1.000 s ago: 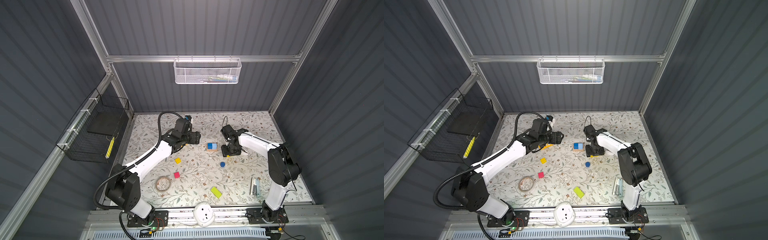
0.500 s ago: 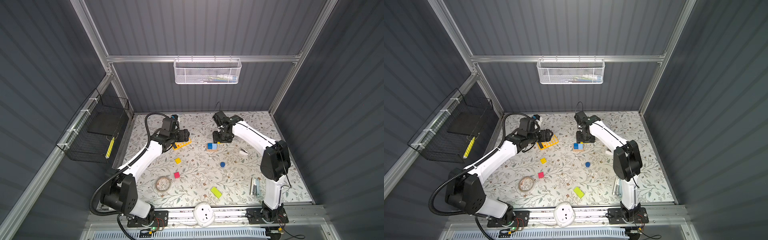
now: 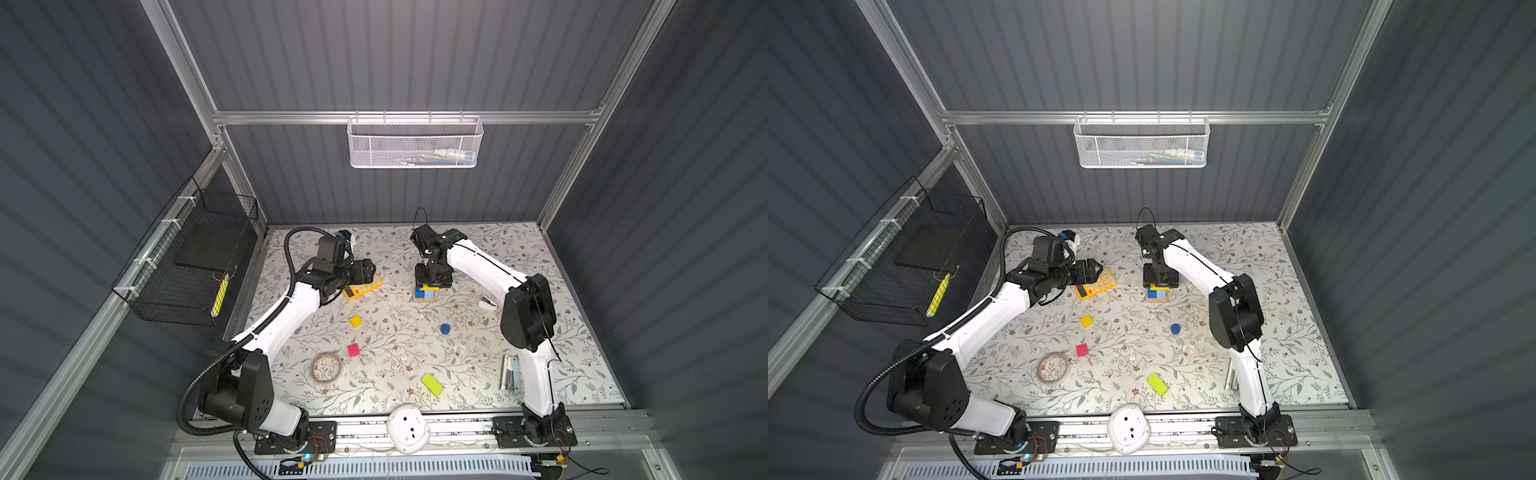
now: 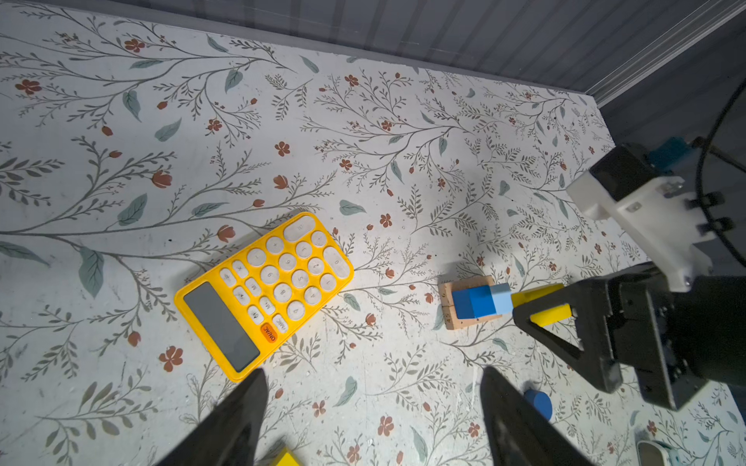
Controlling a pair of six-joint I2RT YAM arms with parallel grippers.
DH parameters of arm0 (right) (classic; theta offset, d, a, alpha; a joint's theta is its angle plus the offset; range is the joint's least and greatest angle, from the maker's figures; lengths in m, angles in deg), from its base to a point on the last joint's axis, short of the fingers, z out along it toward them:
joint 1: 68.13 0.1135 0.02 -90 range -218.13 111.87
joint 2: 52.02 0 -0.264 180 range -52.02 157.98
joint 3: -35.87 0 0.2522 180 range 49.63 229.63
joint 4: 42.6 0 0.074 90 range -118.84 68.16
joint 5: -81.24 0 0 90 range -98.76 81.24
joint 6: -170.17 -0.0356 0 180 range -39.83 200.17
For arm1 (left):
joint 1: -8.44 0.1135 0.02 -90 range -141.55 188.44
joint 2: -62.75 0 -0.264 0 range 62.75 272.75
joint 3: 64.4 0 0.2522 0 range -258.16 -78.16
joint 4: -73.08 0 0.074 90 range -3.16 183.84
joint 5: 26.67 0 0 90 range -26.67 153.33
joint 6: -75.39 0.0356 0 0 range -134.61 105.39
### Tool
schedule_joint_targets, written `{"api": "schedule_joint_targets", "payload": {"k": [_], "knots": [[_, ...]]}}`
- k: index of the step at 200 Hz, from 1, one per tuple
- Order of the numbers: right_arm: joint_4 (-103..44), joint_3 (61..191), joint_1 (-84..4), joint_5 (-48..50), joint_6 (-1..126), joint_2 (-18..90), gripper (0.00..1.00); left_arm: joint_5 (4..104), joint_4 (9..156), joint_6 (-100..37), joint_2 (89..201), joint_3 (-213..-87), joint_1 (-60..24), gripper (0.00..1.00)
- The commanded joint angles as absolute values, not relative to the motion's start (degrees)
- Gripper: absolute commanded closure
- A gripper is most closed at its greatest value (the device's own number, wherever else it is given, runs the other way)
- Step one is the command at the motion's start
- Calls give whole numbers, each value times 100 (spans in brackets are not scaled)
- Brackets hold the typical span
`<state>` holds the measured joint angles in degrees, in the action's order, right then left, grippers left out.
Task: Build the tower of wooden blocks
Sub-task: 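Lower the yellow block onto the two blue cubes with the right gripper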
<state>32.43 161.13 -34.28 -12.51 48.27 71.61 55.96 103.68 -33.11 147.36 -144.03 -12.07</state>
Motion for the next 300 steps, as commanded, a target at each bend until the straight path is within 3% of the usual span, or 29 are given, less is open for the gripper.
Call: {"api": "schedule_joint_targets", "payload": {"k": [1,300], "knots": [[3454,16336,-3366,-1403,4617,7388,48,5465,10398,-3241,14656,-14325,-1143,17],[3529,16852,-3276,-1595,4370,7988,44,5218,10318,-3233,14762,-14256,-1001,17]]}}
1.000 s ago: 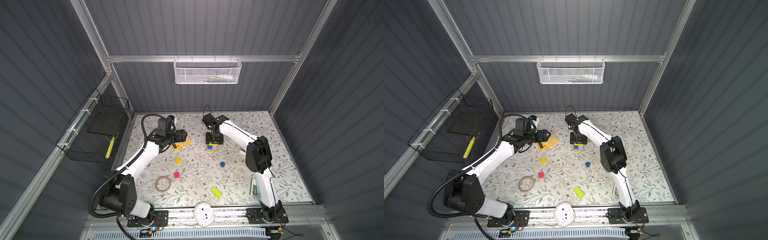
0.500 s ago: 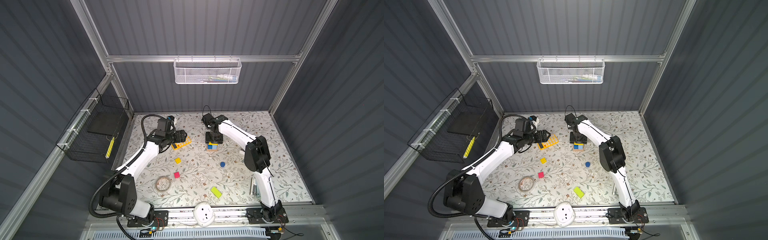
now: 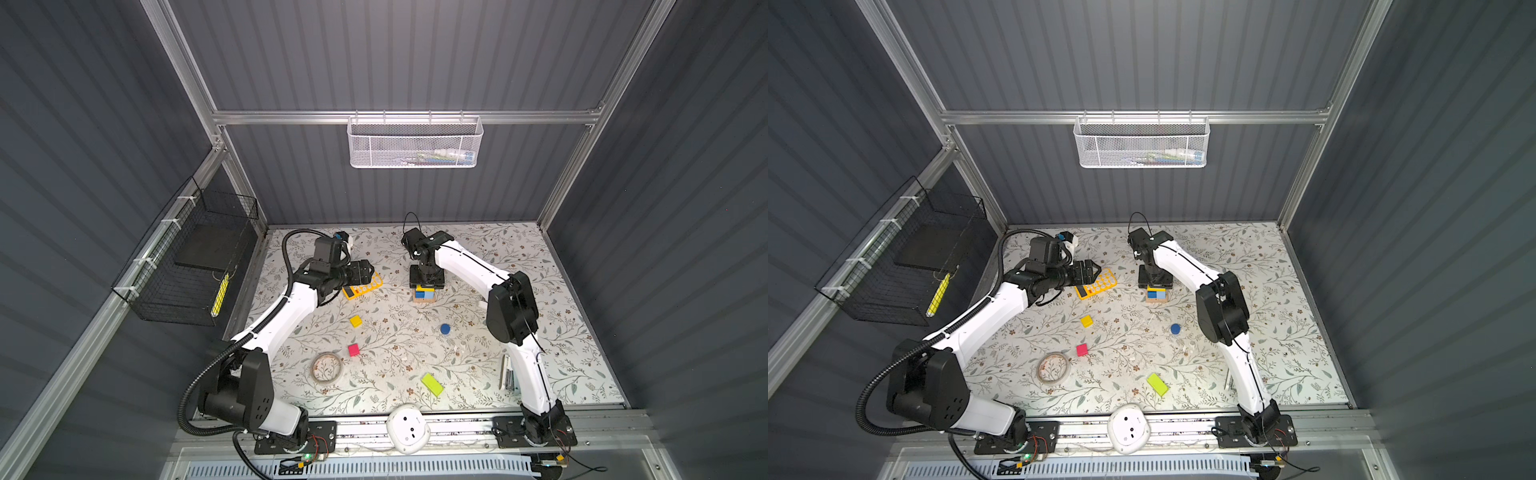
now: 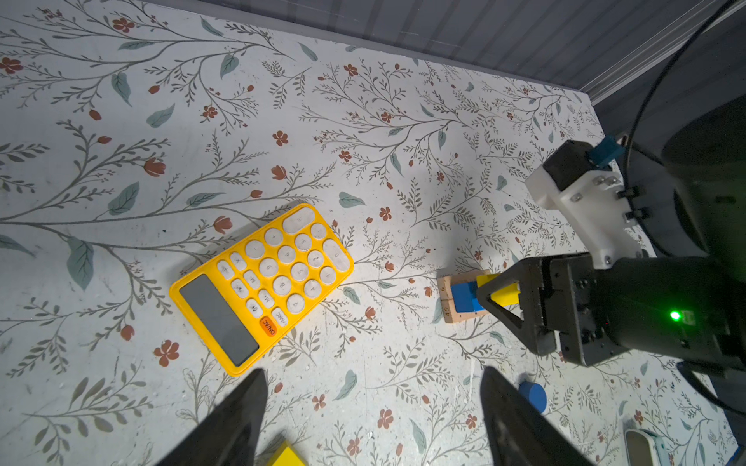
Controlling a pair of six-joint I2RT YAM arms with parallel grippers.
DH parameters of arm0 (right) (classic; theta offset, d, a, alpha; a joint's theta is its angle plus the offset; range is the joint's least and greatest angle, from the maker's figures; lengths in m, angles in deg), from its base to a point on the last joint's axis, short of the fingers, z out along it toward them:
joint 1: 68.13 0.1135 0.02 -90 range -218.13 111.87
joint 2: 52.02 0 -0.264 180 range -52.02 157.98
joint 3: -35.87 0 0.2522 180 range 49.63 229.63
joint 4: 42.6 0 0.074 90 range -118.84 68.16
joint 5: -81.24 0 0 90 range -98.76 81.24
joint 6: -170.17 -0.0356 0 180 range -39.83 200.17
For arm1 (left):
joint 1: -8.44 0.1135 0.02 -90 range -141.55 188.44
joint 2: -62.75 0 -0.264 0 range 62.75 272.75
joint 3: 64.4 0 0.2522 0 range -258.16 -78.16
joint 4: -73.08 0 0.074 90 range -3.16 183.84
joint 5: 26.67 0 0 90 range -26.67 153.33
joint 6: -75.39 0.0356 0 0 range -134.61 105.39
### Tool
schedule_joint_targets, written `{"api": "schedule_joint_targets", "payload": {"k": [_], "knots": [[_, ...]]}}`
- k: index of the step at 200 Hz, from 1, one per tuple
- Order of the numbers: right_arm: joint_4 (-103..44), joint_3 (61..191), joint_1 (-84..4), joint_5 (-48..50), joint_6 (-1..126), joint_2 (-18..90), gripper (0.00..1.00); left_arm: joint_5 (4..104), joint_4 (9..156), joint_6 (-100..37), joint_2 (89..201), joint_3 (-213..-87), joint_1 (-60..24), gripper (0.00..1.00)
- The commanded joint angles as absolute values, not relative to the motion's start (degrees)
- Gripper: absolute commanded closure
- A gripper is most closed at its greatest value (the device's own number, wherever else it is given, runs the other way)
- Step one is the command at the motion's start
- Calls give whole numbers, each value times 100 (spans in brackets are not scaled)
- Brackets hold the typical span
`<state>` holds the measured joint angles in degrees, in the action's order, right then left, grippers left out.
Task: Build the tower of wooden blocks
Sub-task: 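Lower the yellow block onto the two blue cubes with the right gripper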
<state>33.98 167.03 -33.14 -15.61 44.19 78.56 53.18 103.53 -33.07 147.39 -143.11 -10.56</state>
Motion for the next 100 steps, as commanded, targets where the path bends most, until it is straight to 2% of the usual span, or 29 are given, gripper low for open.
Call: {"api": "schedule_joint_targets", "payload": {"k": [1,100], "knots": [[3530,16853,-3278,-1596,4370,7994,44,5217,10319,-3230,14764,-14253,-1001,17],[3548,16881,-3278,-1603,4353,8060,42,5192,10310,-3237,14765,-14248,-975,17]]}}
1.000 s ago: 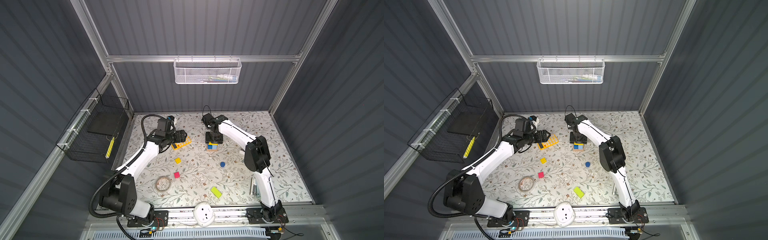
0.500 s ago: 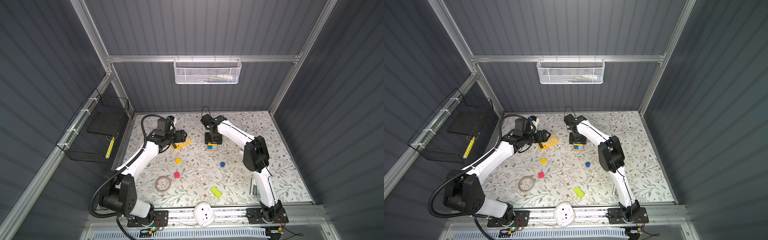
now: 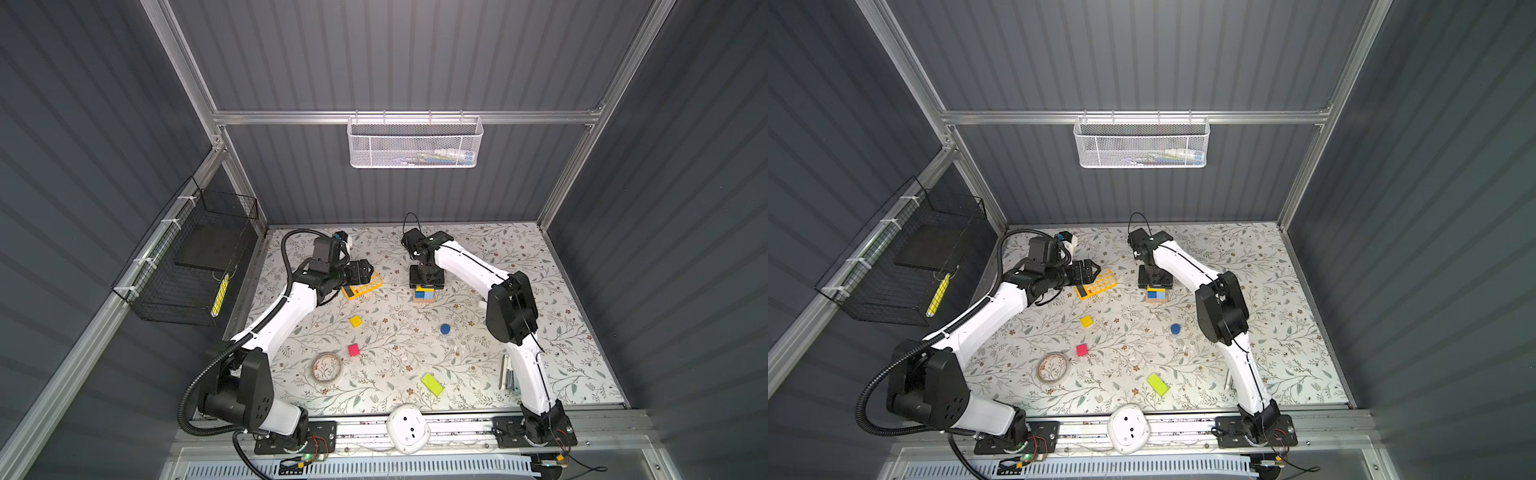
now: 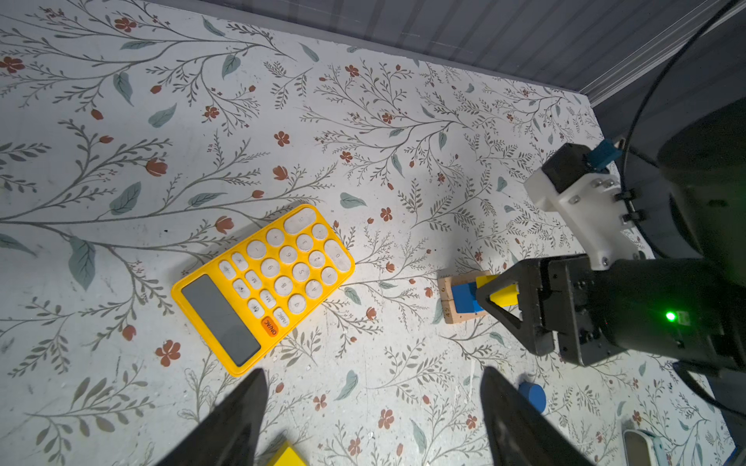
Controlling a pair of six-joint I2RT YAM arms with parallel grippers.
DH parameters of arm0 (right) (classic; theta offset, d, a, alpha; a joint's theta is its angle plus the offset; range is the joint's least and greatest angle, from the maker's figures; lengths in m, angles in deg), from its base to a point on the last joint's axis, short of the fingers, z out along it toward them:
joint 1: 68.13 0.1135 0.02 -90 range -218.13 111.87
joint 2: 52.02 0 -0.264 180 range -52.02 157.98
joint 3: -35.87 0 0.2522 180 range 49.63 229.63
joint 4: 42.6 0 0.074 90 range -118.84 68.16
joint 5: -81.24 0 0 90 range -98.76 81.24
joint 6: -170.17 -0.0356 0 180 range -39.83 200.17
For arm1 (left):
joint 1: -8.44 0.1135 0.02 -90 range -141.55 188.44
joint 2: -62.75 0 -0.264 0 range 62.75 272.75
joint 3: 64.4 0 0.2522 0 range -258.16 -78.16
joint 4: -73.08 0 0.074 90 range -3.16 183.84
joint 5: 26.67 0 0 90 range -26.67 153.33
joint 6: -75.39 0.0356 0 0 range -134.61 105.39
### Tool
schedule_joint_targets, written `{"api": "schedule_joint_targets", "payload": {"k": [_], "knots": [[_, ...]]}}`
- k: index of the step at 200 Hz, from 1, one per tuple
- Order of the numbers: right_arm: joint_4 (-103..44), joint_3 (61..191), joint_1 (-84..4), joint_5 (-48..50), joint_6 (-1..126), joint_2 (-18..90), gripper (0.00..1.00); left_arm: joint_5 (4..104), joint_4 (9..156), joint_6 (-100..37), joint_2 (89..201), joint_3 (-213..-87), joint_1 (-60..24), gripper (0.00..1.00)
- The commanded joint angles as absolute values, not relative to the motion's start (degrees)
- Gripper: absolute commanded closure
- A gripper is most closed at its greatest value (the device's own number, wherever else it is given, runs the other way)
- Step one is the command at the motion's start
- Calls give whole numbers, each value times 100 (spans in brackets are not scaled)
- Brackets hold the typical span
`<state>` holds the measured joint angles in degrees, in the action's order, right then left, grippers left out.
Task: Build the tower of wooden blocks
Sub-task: 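Lower the yellow block onto the two blue cubes with the right gripper, then open and raise the right gripper while the left gripper moves toward the pink cube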
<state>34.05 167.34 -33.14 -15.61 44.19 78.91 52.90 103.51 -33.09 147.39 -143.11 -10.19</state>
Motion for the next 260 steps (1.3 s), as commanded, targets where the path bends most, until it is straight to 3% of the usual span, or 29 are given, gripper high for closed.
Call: {"api": "schedule_joint_targets", "payload": {"k": [1,260], "knots": [[3544,16881,-3279,-1604,4348,8060,42,5191,10310,-3237,14765,-14249,-975,17],[3593,16872,-3284,-1605,4334,8104,30,5094,10296,-3245,14831,-14251,-931,17]]}}
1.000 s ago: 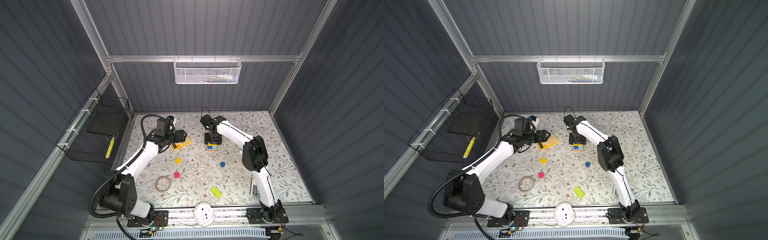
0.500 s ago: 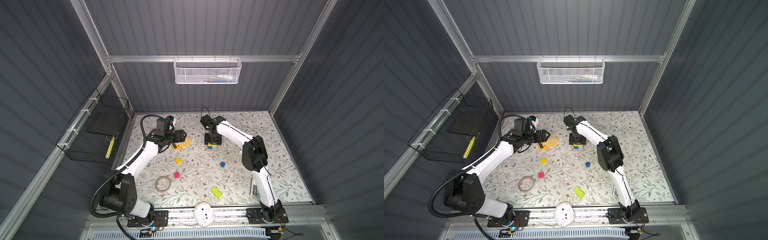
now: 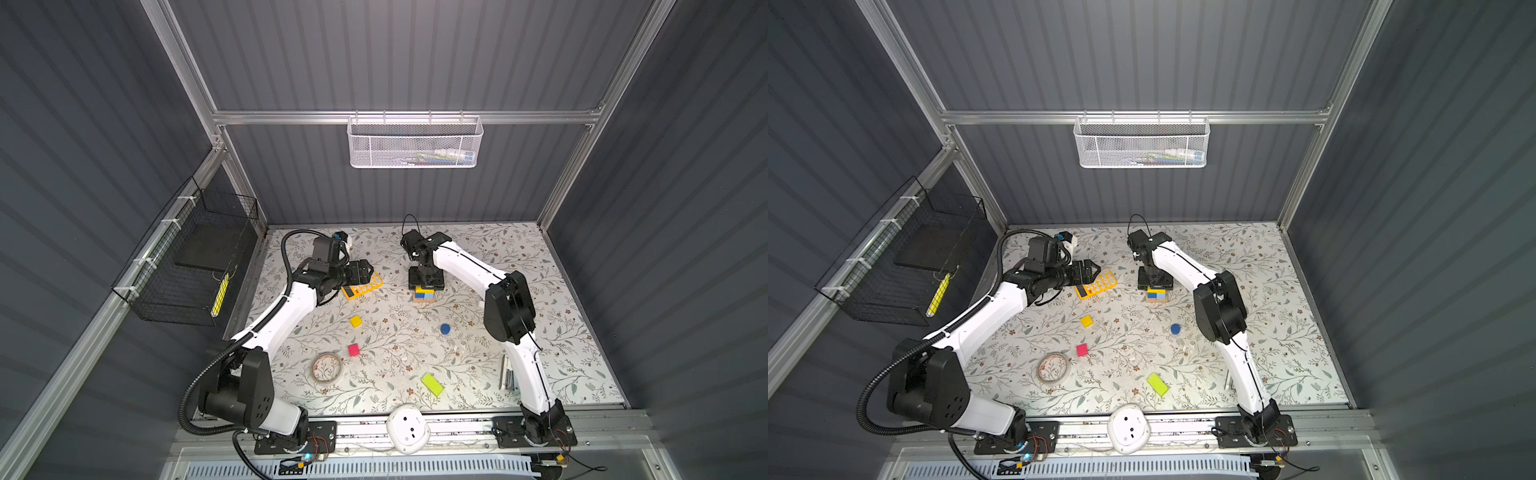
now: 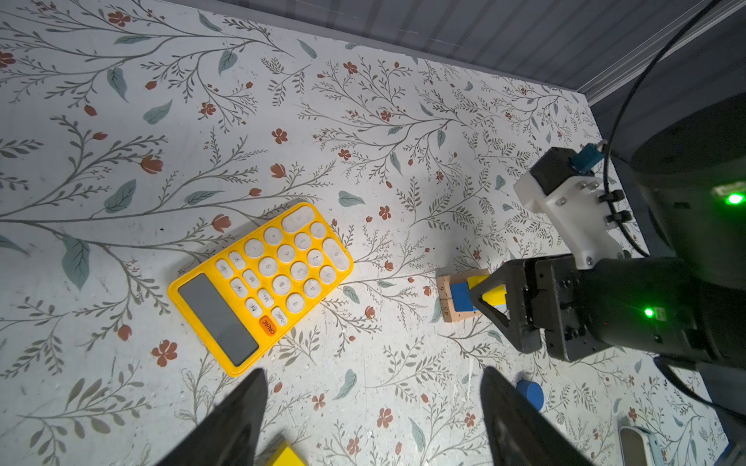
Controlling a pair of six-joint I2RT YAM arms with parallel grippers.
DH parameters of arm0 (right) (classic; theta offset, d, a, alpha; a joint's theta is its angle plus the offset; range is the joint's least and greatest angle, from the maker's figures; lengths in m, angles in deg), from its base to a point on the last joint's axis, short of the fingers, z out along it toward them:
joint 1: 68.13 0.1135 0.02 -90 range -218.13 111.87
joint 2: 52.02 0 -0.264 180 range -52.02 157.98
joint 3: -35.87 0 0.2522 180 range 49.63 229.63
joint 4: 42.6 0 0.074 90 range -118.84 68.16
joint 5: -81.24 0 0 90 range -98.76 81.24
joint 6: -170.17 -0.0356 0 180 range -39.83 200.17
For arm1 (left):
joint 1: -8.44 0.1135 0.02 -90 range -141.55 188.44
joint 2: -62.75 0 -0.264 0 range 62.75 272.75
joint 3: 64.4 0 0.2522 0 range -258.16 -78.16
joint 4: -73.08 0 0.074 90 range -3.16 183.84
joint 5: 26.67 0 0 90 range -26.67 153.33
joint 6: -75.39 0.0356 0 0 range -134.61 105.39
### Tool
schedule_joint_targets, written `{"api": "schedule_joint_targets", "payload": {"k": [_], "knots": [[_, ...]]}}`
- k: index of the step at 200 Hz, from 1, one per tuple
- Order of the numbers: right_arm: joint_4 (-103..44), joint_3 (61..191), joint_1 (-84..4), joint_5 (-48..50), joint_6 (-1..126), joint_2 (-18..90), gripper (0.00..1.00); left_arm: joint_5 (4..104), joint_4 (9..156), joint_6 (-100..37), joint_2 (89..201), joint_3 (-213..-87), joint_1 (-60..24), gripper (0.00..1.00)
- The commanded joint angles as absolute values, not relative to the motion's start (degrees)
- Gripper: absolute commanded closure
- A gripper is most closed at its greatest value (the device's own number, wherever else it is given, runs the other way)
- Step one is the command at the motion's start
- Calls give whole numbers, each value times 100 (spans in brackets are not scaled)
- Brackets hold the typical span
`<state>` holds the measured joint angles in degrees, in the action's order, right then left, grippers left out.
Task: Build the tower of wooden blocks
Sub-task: 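Open and raise the right gripper while the left gripper moves toward the pink cube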
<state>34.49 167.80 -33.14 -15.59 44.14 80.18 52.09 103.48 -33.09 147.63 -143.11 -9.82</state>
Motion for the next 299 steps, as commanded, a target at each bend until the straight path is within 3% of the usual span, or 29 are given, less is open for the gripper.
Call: {"api": "schedule_joint_targets", "payload": {"k": [1,72,132,173,299], "knots": [[3593,16872,-3286,-1610,4334,8100,30,5094,10298,-3245,14829,-14250,-931,17],[3592,16872,-3280,-1645,4325,8061,23,5080,10296,-3246,14831,-14250,-922,17],[3499,16693,-3285,-1752,4299,7754,1,5085,10319,-3254,14801,-14242,-922,17],[3370,16466,-3280,-1811,4329,7290,1,5084,10341,-3272,14793,-14243,-922,17],[859,14008,-3596,-2818,4779,3669,1,5663,11377,-3340,15600,-14779,-922,17]]}}
